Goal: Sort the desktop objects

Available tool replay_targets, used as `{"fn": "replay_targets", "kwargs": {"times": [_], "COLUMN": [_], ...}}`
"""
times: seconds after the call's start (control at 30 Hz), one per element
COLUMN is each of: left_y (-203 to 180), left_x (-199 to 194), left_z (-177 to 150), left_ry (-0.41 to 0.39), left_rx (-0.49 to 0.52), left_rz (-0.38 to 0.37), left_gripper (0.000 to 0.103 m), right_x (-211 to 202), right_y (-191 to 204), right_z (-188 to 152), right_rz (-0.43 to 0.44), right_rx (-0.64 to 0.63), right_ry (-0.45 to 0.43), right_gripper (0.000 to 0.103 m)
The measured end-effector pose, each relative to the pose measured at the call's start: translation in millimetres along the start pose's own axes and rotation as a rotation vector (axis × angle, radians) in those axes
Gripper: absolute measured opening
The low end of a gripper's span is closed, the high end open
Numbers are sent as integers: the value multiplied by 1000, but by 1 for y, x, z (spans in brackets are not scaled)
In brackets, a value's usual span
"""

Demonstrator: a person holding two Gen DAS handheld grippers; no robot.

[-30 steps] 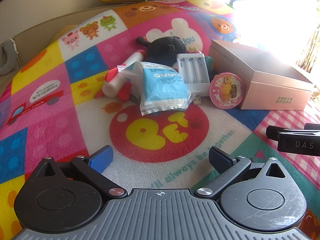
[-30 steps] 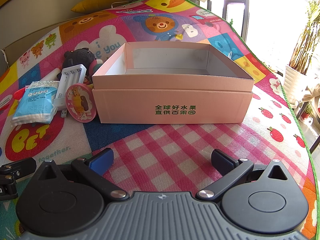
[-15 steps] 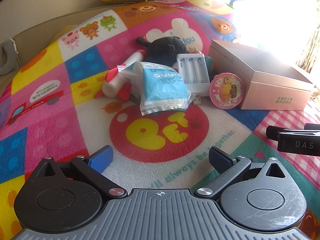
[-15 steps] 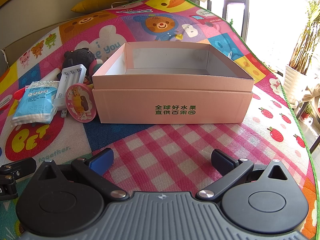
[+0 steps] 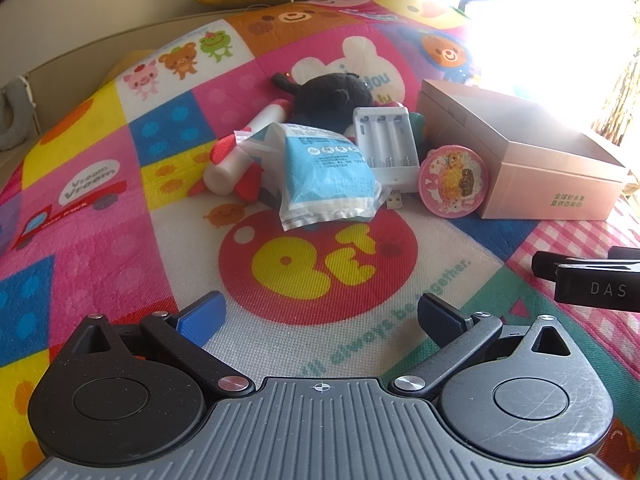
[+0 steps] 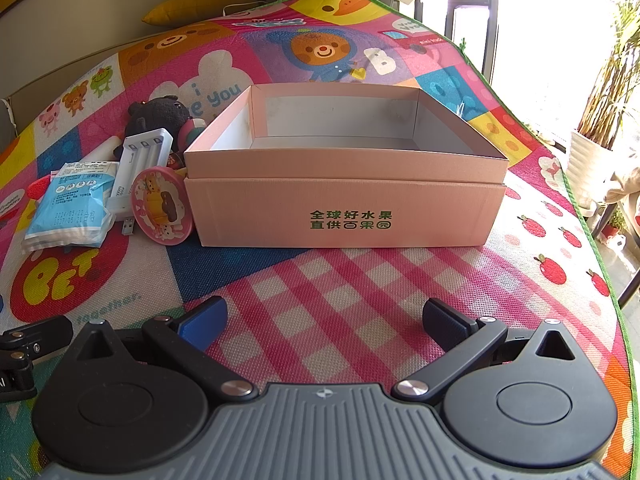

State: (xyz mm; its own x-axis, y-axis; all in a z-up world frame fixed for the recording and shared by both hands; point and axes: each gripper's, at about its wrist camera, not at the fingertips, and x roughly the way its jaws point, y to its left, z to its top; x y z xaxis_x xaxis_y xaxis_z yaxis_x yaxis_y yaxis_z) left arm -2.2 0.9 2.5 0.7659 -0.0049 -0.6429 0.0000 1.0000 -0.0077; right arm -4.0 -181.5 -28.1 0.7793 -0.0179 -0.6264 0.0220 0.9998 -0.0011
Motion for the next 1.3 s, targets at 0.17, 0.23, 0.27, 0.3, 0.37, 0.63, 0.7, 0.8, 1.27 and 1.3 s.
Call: {"fn": "replay_targets", "kwargs": {"times": [0.17,0.23,0.27,0.3,0.37,0.63,0.7,0.8,1.27,1.3], "left_y": [0,0,0,0,1,1,1,1,0,0], "left_x": [0,0,0,0,0,1,1,1,1,1], "left_z": [0,0,0,0,0,-1,-1,-1,-1,-1], "left_ry": [0,0,0,0,0,1,2,1,2,2], "left_rx": [0,0,0,0,0,3,2,2,3,3], "left_rz": [0,0,0,1,2,7,6,7,8,8], "left_gripper": [103,103,103,103,103,103,103,103,103,103], "right_x": [-2,-2,-2,0,0,1,1,-4,-26,-26], "right_y": [2,3,3,0,0,0,0,-1,0,-1], "right_z": [-1,-2,-2,0,0,2,4,1,-15,-14], "right_rz": [0,-2,1,1,1,2,12,20,6,10], "right_rx": [-1,-3,0,1,0,-7,-14,-17,-33,-34], "right_ry": [0,0,1,1,1,12,36,56,61,66], "right_gripper": [103,103,103,103,103,103,103,103,103,103]}}
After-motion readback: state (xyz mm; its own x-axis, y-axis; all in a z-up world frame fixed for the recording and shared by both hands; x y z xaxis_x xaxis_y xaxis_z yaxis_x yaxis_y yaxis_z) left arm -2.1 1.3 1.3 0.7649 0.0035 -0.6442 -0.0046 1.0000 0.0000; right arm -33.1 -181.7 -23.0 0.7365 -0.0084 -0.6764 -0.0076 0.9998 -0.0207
